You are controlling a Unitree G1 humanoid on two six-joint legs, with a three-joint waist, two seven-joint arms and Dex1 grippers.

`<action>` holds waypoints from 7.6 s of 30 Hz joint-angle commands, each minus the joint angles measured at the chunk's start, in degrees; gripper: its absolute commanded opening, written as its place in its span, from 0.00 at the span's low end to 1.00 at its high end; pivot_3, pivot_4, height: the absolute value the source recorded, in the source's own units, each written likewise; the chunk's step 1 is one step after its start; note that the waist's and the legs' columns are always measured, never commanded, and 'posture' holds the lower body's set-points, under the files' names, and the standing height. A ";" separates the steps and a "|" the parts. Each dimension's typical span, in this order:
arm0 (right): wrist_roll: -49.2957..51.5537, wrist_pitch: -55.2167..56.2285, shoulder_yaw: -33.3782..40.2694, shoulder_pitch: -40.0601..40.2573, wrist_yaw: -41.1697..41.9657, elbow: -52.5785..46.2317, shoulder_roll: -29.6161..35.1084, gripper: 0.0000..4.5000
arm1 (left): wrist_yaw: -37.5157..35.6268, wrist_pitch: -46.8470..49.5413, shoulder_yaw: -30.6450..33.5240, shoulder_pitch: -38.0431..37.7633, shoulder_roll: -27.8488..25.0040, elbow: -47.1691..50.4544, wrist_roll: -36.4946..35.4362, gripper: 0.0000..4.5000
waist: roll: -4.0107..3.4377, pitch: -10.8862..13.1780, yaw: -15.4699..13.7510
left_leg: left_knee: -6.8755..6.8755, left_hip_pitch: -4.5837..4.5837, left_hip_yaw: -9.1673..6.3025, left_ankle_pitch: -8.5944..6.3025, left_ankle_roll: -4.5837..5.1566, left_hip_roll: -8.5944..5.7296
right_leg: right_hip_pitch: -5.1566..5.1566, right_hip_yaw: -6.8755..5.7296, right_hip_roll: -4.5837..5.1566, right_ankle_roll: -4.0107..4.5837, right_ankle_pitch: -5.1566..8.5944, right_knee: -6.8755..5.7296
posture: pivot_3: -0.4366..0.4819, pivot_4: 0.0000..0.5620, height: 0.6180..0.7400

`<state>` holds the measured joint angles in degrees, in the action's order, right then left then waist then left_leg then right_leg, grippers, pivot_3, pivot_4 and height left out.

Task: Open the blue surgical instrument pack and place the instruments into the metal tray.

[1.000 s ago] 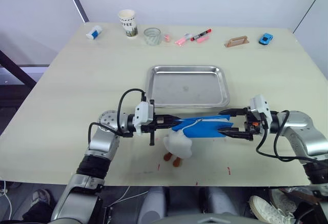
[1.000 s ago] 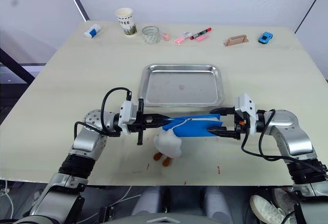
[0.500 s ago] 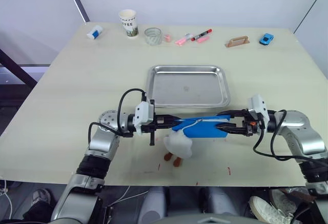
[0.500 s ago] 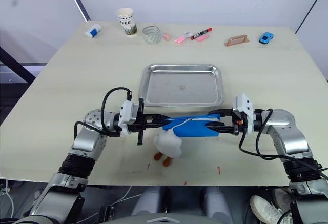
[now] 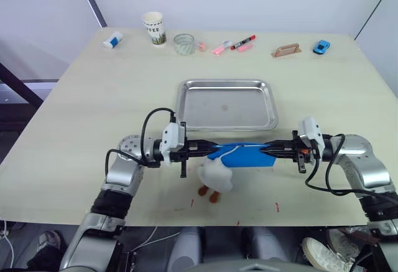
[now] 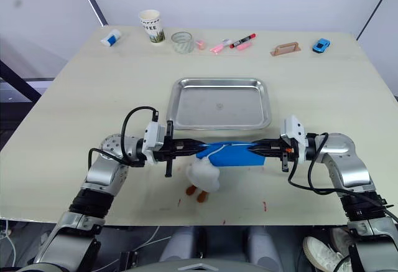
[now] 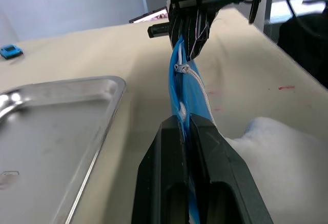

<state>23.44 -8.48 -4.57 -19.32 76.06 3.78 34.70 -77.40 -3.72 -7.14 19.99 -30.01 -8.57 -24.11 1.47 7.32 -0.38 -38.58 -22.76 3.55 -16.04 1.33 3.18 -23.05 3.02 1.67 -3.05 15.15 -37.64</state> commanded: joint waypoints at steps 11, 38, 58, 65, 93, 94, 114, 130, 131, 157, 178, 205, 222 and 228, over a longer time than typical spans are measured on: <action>-0.14 0.68 0.72 -1.47 0.89 0.57 0.85 0.00 | 0.25 29.23 11.99 -7.20 -12.30 13.54 -17.93 0.98 | -0.05 0.04 0.03 | 0.01 0.00 -0.07 0.00 0.00 0.02 | -0.01 -0.01 0.03 0.00 0.00 0.00 | 0.48 0.27 1.00; -0.75 0.13 0.19 -1.78 1.40 0.43 1.67 0.00 | 4.21 25.50 2.34 -16.21 -8.87 13.53 -6.22 0.98 | -0.12 0.07 -0.67 | 0.02 0.04 0.09 0.00 -0.01 -0.01 | 0.00 -0.03 0.10 0.03 0.02 0.00 | 0.48 0.27 1.00; -0.69 -0.27 -0.33 -1.74 0.74 -0.40 1.22 0.00 | 6.16 27.12 -1.27 -12.30 -5.80 16.47 -3.91 0.36 | -0.12 0.08 -0.41 | 0.02 0.02 0.09 0.00 0.00 -0.03 | 0.00 0.01 0.09 0.01 0.01 0.02 | 0.48 0.27 1.00; -0.74 -0.16 0.04 -1.71 0.51 -0.31 1.35 0.00 | 3.92 24.12 0.64 -13.01 -7.18 15.36 -3.83 0.02 | -0.12 0.08 -0.35 | 0.02 0.02 0.09 0.00 0.00 -0.03 | 0.00 0.00 0.08 0.02 0.01 0.01 | 0.48 0.27 1.00; 0.42 2.06 4.10 -1.36 -1.45 1.43 2.34 0.00 | -3.29 27.30 14.07 -5.13 -14.12 8.66 -13.98 0.02 | -0.15 0.10 -0.34 | 0.02 0.01 0.09 0.00 -0.01 -0.03 | -0.01 -0.01 0.08 0.01 0.01 0.02 | 0.48 0.27 1.00; 0.71 1.89 4.34 -1.11 -1.40 1.19 2.40 0.00 | -3.49 27.06 14.20 -5.28 -14.40 8.15 -13.82 0.02 | -0.14 0.10 -0.34 | 0.02 0.01 0.10 0.00 -0.01 -0.03 | -0.01 -0.01 0.08 0.02 0.01 0.02 | 0.48 0.27 1.00; 11.15 -7.29 8.39 1.46 -0.65 -4.63 2.56 0.00 | -6.08 21.55 14.80 -7.89 -16.85 -0.20 -8.55 0.02 | -0.15 0.11 -0.35 | 0.02 0.00 0.11 0.00 0.00 -0.01 | -0.02 -0.01 0.08 0.02 0.01 0.01 | 0.48 0.27 1.00; 24.56 -21.21 14.64 0.84 -5.47 -9.93 1.53 0.00 | -7.67 17.41 13.24 -9.88 -18.25 -3.36 -2.80 0.02 | -0.15 0.11 -0.38 | 0.02 -0.02 0.11 0.00 0.00 -0.01 | -0.03 -0.01 0.10 0.02 0.01 0.01 | 0.48 0.27 1.00; 25.11 -21.83 14.92 0.79 -5.59 -10.02 1.55 0.00 | -7.79 17.39 13.23 -9.76 -18.30 -3.46 -2.72 0.02 | -0.15 0.11 -0.38 | 0.02 -0.02 0.11 0.00 0.00 -0.01 | -0.03 -0.01 0.10 0.01 0.01 0.01 | 0.48 0.27 1.00; 0.07 -0.57 1.08 2.57 -0.41 -6.15 4.38 0.00 | -9.35 13.73 13.42 -9.78 -18.20 -6.77 -2.44 0.09 | -0.15 0.11 -0.32 | 0.02 -0.01 0.16 0.00 0.00 0.00 | -0.05 0.00 0.09 0.02 0.01 0.01 | 0.48 0.27 1.00; -0.54 1.52 0.26 1.28 1.10 -2.77 4.44 0.00 | -1.55 24.14 13.73 -2.52 -11.72 8.94 -10.76 0.99 | -0.11 0.10 -0.39 | 0.01 -0.01 0.13 0.00 -0.01 -0.03 | -0.03 0.00 0.10 0.00 0.00 -0.01 | 0.48 0.27 1.00; -0.71 2.25 -0.29 1.02 0.87 -3.59 3.76 0.00 | -4.73 13.61 2.35 5.46 -1.76 -2.12 -1.07 0.37 | -0.11 0.10 -0.37 | -0.02 0.00 0.09 0.00 -0.01 -0.04 | -0.01 0.01 0.05 0.00 0.00 0.00 | 0.48 0.27 1.00; -0.47 -0.96 -0.01 0.64 -0.34 -4.86 4.28 0.38 | -5.69 11.95 1.83 4.57 -0.91 -2.23 -0.39 0.00 | -0.11 0.09 -0.38 | -0.03 -0.01 0.07 0.00 -0.01 -0.04 | 0.00 0.01 0.05 0.00 0.00 0.00 | 0.48 0.27 1.00; 6.24 -9.38 6.80 2.88 -2.17 -11.45 8.98 0.51 | -4.66 13.20 2.47 3.83 -1.47 -0.09 -0.94 0.00 | -0.13 0.11 -0.55 | -0.04 -0.05 0.05 0.00 -0.01 -0.05 | 0.00 -0.01 0.07 0.00 0.00 0.00 | 0.48 0.27 1.00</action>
<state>26.59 -15.56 -1.80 -16.67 74.22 -4.47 42.09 -82.23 9.34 -5.55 23.94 -31.05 -10.92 -24.17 1.34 7.42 -0.93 -38.62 -22.81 3.61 -16.03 1.33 3.13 -23.05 3.02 1.75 -3.06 15.15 -37.63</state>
